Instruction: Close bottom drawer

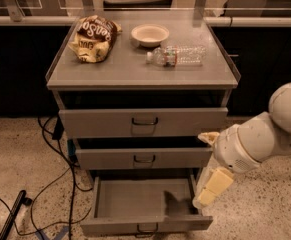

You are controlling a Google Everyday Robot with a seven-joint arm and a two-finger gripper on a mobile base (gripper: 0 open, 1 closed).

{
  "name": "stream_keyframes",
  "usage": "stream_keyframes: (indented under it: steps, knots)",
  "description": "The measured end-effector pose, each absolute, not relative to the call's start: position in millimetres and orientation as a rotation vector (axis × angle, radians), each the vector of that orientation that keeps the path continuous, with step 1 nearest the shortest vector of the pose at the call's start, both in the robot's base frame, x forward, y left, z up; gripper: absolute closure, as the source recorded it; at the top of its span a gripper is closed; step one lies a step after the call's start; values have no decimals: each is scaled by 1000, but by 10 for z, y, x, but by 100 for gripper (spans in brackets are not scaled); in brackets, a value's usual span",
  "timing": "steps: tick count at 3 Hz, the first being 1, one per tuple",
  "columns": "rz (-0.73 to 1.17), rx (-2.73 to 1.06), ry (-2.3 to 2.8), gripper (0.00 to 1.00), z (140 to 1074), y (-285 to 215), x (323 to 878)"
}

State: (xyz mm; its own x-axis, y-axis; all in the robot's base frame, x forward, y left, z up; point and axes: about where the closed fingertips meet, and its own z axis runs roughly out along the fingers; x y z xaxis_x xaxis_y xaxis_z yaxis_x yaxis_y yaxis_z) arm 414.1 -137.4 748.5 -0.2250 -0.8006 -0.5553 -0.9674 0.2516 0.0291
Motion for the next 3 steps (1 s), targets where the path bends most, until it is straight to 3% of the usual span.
stream_keyframes:
  steps: [3]
  knots:
    - [605,-1461,2148,0,5986,-1916,3924]
